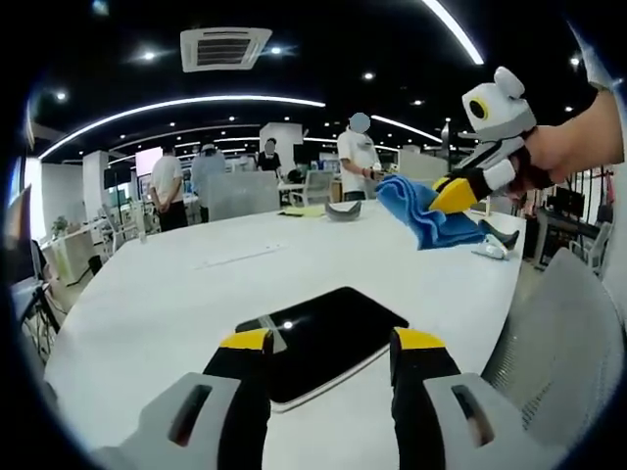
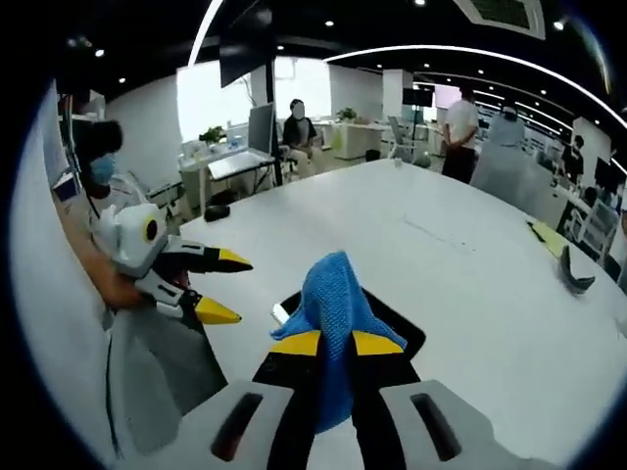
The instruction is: Wipe the mirror surface with the cleaning cloth until all visible marks leave the cleaned area.
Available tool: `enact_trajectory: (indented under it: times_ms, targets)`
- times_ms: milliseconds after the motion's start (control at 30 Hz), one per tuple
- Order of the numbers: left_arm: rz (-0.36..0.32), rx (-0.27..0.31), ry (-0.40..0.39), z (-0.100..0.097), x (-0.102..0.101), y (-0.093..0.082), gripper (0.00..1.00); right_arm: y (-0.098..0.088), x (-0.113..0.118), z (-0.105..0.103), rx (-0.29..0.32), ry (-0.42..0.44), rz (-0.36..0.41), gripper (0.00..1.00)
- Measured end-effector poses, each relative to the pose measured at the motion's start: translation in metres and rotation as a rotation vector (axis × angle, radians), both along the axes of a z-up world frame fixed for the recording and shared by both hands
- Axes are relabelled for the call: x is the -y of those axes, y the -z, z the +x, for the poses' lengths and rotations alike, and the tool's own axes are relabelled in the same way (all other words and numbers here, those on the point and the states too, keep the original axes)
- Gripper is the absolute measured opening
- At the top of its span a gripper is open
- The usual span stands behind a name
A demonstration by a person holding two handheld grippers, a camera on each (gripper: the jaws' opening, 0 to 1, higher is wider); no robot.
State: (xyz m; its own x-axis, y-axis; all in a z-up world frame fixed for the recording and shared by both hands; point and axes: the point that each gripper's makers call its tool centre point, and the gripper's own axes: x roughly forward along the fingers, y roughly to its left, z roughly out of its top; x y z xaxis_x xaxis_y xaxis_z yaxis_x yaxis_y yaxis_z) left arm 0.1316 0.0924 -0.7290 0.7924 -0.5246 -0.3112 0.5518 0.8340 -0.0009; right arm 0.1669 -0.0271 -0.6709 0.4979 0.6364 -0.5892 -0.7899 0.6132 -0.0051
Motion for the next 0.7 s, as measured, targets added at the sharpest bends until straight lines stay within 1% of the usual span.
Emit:
enact_trajectory:
  times_ms: [33, 200, 267, 367, 700]
  targets:
    - [-0.001, 0.001, 0.001, 0.000, 0.000, 0.000, 0.47, 0.000, -0.002, 0.001, 0.002, -0.003, 0.000, 0.06]
    - [0.004, -0.001, 0.011, -0.001, 0.002, 0.000, 0.47, -0.005, -0.027, 0.020, 0.025, -0.042, 0.009, 0.06]
    - [0.003, -0.009, 0.009, -0.001, 0.002, 0.001, 0.47, -0.005, -0.036, 0.027, 0.029, -0.056, 0.006, 0.06]
    - [0.003, -0.006, 0.007, 0.000, 0.001, 0.001, 0.47, -0.003, -0.047, 0.037, 0.037, -0.079, -0.001, 0.06]
    - [0.000, -0.009, 0.005, 0.000, 0.001, 0.001, 0.46, -0.002, -0.069, 0.055, 0.037, -0.110, 0.005, 0.06]
